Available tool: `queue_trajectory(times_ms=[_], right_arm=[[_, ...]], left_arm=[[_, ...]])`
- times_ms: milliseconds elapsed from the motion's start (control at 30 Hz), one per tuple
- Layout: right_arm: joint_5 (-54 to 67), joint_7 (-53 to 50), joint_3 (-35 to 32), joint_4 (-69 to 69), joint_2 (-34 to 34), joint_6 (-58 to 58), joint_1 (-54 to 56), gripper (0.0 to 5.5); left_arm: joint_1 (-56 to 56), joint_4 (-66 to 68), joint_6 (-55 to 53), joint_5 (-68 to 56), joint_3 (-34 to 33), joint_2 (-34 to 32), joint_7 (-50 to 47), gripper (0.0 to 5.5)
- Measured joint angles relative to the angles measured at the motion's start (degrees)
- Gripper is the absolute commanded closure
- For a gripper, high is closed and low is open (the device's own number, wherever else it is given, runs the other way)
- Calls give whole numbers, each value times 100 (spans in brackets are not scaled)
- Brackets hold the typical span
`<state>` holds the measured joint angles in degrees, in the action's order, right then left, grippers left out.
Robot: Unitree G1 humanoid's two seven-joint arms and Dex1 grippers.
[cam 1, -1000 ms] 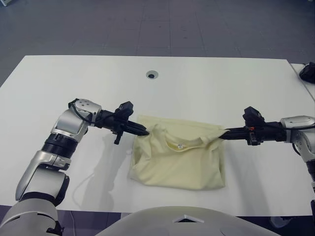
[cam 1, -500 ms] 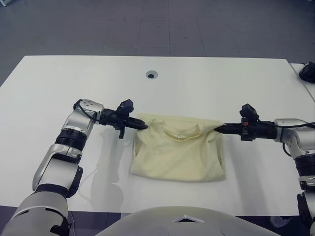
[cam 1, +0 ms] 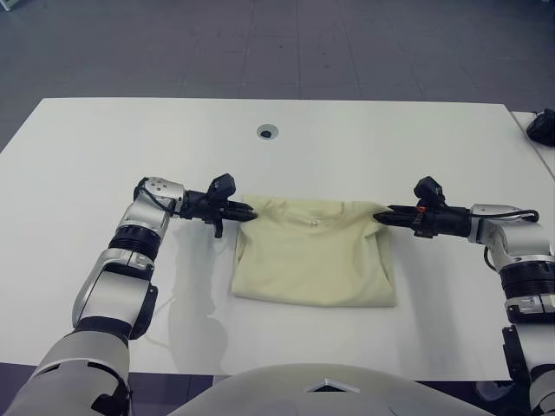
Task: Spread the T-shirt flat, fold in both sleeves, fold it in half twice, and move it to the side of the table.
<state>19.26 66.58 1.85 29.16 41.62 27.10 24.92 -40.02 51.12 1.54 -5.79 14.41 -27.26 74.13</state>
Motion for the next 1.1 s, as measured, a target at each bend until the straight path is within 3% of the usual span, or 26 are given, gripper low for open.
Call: queue_trajectory(times_ms=[133, 200, 267, 500, 633, 733, 933, 1033, 1100], right_arm=[[-18, -565, -432, 318, -6, -100, 365, 310], [128, -663, -646, -179, 7, 69, 322, 281], [407, -579, -672, -1064, 19, 392, 81, 304], [1135, -674, -365, -4105, 48, 1586, -1565, 430], [417, -895, 330, -4003, 164, 1345, -2131, 507], [193, -932, 345, -3471, 294, 943, -2142, 550], [365, -752, -145, -3142, 466, 737, -2386, 550], [692, -609, -239, -3303, 387, 848, -2429, 550], [1033, -633, -425, -3486, 235, 1042, -2364, 520]], left_arm=[[-215, 208, 414, 12, -265, 169, -556, 355], [-285, 31, 593, -29, -530, 150, -800, 325], [-191, -636, 561, -203, -704, 97, -801, 297], [2172, -3926, -130, -444, -548, -350, -761, 411], [2472, -3822, 143, 197, -105, -322, -1048, 493], [2268, -3268, 453, 386, 30, -254, -1162, 544], [2059, -2719, 1201, 462, 186, -261, -1161, 549], [2059, -2676, 1358, 459, 213, -240, -1225, 506], [2027, -2678, 1432, 458, 249, -219, -1223, 471]])
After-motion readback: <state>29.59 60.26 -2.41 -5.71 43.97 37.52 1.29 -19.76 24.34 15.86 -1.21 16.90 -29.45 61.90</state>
